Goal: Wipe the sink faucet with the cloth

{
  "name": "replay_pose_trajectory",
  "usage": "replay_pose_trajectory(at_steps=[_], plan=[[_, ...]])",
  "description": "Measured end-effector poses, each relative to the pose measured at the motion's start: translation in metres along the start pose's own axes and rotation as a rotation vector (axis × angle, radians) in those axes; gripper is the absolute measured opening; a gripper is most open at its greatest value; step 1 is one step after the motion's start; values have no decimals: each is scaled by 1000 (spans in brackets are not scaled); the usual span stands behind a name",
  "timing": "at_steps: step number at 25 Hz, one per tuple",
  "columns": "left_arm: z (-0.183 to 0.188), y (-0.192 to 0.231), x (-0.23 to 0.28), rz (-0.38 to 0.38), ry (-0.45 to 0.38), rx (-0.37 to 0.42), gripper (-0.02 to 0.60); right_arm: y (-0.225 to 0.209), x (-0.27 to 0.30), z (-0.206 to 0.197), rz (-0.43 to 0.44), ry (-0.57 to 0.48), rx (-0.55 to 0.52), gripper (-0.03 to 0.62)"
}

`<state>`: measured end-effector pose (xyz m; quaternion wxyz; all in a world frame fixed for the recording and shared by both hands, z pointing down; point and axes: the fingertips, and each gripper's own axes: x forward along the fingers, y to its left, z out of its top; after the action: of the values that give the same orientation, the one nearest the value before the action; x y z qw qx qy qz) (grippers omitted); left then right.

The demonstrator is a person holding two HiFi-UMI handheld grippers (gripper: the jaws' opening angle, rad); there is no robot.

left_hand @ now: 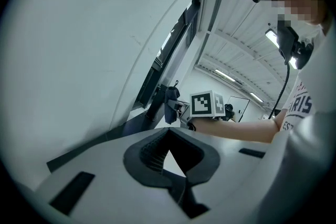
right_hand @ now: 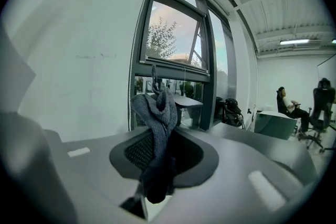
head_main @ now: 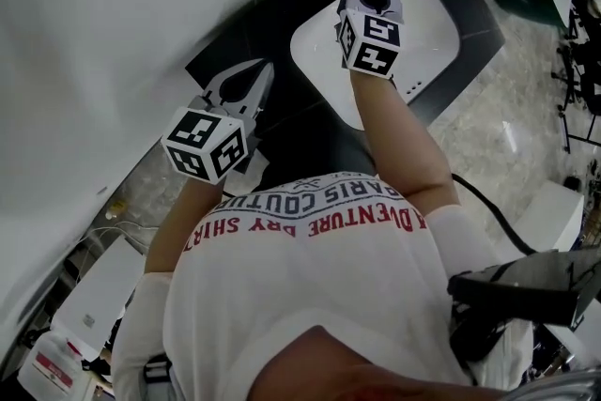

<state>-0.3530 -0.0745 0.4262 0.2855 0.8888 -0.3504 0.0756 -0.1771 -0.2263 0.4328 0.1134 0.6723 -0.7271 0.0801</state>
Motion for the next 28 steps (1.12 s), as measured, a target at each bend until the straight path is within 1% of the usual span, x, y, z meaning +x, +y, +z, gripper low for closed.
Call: replay_pose_trajectory(at_steps=[5,9,12,16,19,21,23,24,28], plan=[[-1,-14,7,-31,15,16,2,-17,-27,-10,-8,-5,8,77],[-2,-21,11,-45,22,25,2,-38,-54,-22,-38,-18,46,77],[-4,-26,12,-51,29,28,2,-44,-62,-30,-47,-13,52,77],[-7,-31,12,-59,34,30,2,-46,-62,-29,-30,-16,78,77],[-8,-33,11,-62,28,29,2,-40,-68,-24,12,-31,83,77],[-6,-36,5,-57,13,29,2,-29,-80,-19,67,-36,85,77],[-4,-41,-5,-42,-6,34,2,-13,-98,-13,155,-35,92,77],[-3,-44,-10,-31,-18,38,2,-4,-108,-10,214,-28,98,77],[3,-54,-35,26,-71,37,2,46,-153,-9,495,43,100,77]])
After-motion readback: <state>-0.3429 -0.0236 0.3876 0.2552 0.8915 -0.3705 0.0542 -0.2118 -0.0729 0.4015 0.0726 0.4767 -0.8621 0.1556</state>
